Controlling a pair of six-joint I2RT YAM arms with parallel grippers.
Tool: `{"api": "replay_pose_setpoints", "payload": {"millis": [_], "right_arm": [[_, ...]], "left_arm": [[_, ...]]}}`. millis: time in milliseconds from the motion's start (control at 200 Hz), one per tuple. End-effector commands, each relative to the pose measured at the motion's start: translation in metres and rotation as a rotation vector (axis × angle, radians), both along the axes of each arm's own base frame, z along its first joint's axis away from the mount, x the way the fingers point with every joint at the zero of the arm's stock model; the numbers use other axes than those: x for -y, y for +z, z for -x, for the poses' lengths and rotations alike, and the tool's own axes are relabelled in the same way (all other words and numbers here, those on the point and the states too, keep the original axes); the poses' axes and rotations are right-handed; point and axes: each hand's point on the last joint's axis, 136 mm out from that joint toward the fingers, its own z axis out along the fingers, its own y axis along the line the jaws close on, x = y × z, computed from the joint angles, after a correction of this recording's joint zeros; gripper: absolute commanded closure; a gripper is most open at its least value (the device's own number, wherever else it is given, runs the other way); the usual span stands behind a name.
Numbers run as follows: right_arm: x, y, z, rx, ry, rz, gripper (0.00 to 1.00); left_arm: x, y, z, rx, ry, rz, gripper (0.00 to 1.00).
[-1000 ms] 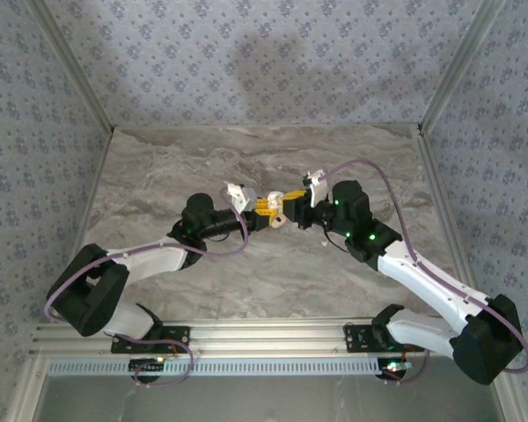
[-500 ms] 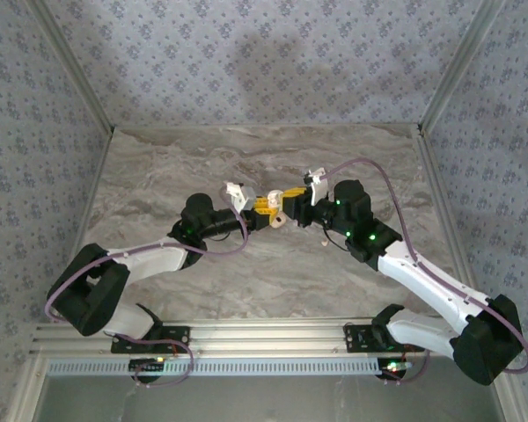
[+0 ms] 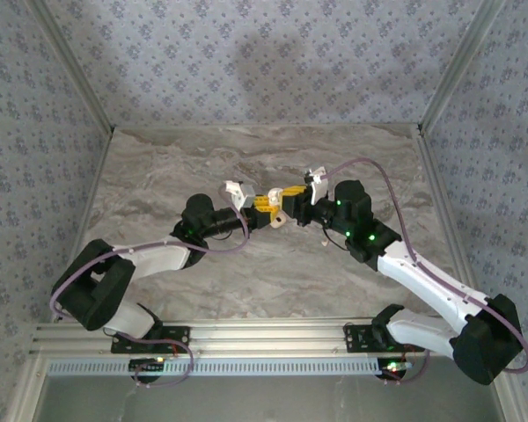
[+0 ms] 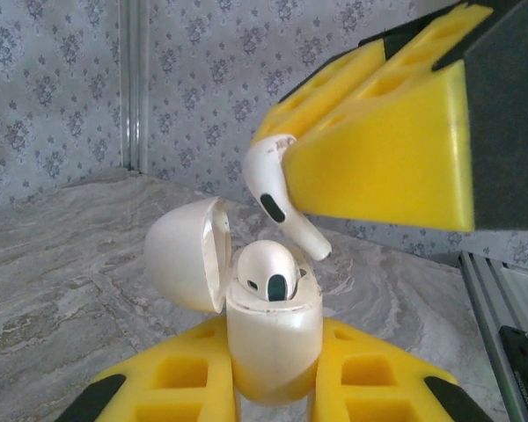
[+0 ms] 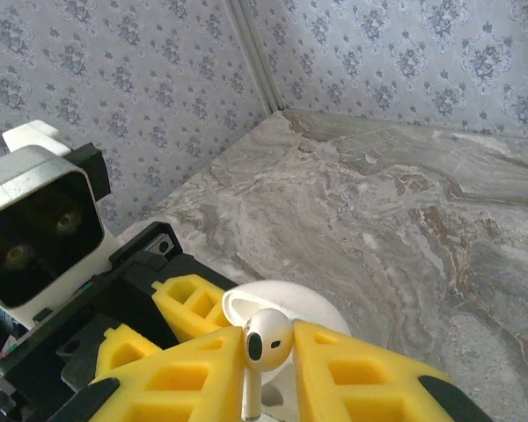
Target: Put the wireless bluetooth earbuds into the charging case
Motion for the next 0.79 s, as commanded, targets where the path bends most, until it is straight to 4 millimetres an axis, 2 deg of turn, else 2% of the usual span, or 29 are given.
{"api": "replay_pose_setpoints", "payload": {"millis": [0, 180, 495, 615, 789], "right_arm": [[0.001, 0.001, -0.002, 0.006, -0.013, -0.018, 0.77], [0.004, 0.001, -0.004, 0.013, -0.032, -0.020, 0.77], [0.009, 0.016, -0.002, 0.041, -0.038, -0.019, 0.77], [0.017, 0.007, 0.003, -0.002, -0.044, 0.017, 0.77], [0.027, -0.022, 0.011, -0.101, -0.054, 0.093, 0.77]], "left_arm": [[0.005, 0.027, 0.004, 0.044, -0.032, 0.086, 0.88], [0.006, 0.034, 0.003, 0.037, -0.038, 0.134, 0.88], [0.006, 0.017, 0.001, 0.019, -0.023, 0.084, 0.88], [0.000, 0.002, 0.000, 0.028, 0.022, 0.002, 0.88], [-0.017, -0.022, -0.002, 0.041, 0.112, -0.114, 0.89]]}}
